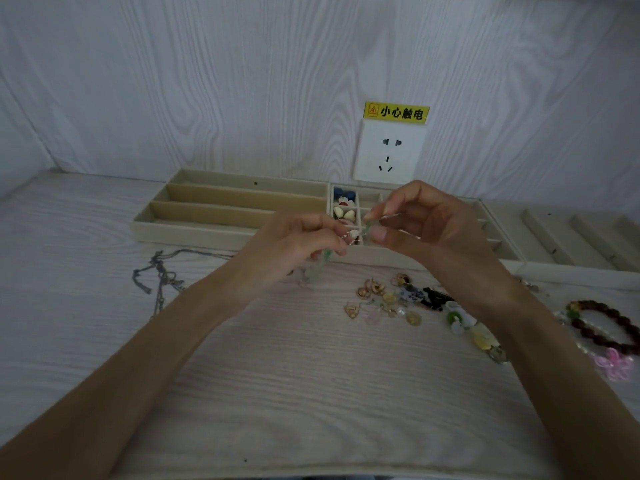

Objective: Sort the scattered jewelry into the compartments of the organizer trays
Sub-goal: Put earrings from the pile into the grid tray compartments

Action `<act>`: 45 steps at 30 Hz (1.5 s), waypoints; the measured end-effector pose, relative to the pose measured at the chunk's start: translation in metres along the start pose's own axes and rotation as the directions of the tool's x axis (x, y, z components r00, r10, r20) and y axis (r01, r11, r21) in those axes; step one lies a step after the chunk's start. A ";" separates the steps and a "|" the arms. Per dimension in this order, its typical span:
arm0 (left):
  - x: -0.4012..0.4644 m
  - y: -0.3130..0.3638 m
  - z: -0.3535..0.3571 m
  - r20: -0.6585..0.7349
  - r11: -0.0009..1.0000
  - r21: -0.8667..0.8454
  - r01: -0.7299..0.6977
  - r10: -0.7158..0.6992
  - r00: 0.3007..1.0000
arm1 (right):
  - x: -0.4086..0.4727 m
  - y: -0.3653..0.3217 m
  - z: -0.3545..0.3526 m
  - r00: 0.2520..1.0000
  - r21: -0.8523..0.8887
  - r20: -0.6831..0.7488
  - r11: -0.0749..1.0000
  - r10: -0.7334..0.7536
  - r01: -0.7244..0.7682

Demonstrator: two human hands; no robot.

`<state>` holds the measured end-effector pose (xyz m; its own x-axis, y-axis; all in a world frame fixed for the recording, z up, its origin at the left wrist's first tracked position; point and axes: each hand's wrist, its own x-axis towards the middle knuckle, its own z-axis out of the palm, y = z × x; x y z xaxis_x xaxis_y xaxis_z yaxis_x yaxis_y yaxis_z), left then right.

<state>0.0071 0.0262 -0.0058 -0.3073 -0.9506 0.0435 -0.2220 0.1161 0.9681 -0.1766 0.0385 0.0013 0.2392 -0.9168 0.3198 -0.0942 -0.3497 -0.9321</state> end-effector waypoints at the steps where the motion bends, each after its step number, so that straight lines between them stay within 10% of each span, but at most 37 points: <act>1: 0.001 -0.001 0.000 -0.005 1.000 0.005 0.003 -0.003 1.000 | 0.000 0.000 0.000 1.000 -0.002 0.005 1.000 -0.006 0.006; 25: -0.004 -0.005 0.001 0.045 0.992 -0.018 -0.123 0.124 0.991 | -0.001 0.006 0.005 0.999 -0.104 0.033 0.994 -0.015 0.018; 45: -0.005 0.004 0.002 0.168 0.996 -0.021 0.092 -0.087 0.982 | -0.003 0.007 0.005 0.992 -0.187 -0.053 0.977 -0.114 0.102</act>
<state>0.0059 0.0320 -0.0031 -0.4377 -0.8953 -0.0826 -0.2300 0.0227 0.9729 -0.1727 0.0395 -0.0069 0.1969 -0.8800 0.4323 -0.2480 -0.4713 -0.8464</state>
